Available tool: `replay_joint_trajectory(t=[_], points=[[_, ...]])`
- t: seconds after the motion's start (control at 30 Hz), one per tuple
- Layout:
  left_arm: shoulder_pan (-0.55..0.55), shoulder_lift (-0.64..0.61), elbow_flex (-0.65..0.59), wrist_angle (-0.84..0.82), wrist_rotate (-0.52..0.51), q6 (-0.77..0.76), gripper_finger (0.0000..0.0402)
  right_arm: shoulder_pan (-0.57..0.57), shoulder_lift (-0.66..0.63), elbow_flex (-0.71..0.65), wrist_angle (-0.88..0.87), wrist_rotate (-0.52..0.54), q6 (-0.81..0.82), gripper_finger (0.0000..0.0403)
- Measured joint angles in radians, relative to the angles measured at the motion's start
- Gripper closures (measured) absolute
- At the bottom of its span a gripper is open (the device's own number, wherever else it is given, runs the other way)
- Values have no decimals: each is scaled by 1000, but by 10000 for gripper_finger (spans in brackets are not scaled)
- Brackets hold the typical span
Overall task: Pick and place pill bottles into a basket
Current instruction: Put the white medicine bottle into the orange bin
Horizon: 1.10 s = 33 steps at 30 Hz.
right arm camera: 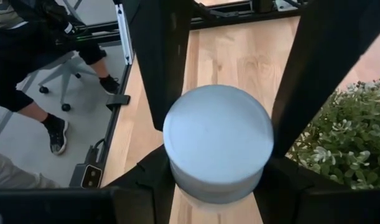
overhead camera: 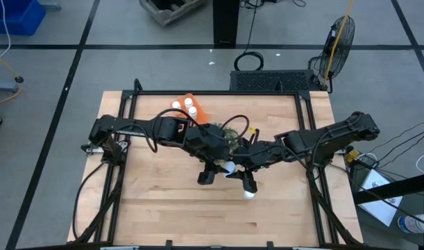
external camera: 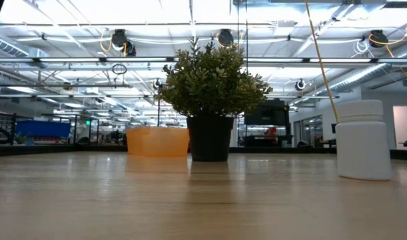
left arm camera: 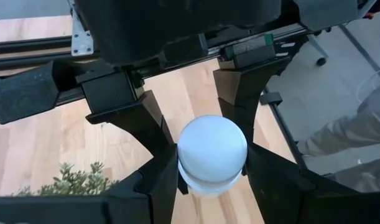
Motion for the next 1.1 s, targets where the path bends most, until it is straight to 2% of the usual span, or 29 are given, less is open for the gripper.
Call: replay_joint_trajectory(t=[0.17, 0.4, 0.9, 1.1], points=[[3, 0, 1, -12, -26, -1, 215, -1, 0, -1, 4, 4, 2, 244], [29, 0, 1, -13, 60, -2, 215, -1, 0, -1, 12, 2, 9, 244], [32, 0, 0, -12, 57, 49, 215, 0, 0, -1, 12, 1, 8, 244], [32, 0, 0, -11, 46, 50, 245, 0, -2, -1, 14, -11, 7, 236]])
